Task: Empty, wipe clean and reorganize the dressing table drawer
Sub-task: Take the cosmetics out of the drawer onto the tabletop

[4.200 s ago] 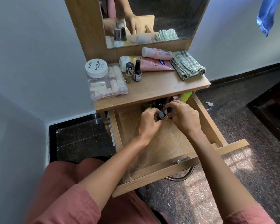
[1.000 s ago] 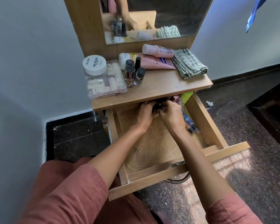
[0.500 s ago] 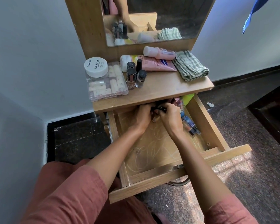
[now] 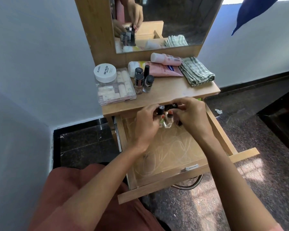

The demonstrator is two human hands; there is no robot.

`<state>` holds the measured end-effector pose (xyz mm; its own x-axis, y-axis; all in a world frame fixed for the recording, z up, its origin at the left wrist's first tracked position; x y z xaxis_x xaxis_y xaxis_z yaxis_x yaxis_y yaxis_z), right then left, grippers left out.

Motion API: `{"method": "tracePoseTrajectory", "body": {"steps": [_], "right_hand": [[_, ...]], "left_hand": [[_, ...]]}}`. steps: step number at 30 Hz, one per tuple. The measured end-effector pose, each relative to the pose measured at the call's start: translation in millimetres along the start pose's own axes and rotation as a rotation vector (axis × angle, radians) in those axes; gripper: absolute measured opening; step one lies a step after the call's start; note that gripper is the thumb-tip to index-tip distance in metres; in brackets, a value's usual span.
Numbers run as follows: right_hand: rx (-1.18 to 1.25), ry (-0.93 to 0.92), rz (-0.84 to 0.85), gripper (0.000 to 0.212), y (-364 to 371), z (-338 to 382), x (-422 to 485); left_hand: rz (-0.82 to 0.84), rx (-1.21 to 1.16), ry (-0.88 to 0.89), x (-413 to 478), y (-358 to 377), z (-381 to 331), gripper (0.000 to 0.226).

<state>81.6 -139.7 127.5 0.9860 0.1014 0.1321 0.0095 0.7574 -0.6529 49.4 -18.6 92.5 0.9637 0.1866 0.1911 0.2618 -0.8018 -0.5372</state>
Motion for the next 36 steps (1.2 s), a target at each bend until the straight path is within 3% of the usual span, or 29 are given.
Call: {"method": "tracePoseTrajectory", "body": {"steps": [13,36], "right_hand": [[0.123,-0.091,-0.143,0.027,2.6,46.6,32.9],[0.158,-0.163,-0.074,0.036,34.6,42.6,46.6]], "left_hand": [[-0.219,-0.050,0.014,36.5,-68.2,-14.1,0.032],[-0.236,-0.059,0.043,43.7,-63.8,-4.8,0.033]]}}
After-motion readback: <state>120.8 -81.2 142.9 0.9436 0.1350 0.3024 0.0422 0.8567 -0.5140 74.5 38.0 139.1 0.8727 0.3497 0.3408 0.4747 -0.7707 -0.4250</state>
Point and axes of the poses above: each hand's wrist, its own x-axis towards the middle knuckle, its own y-axis out of the palm, z = x × y, the point moved 5 cm from there along x, towards the middle knuckle, and after that the axes turned 1 degree about y, right-handed, at the moved point
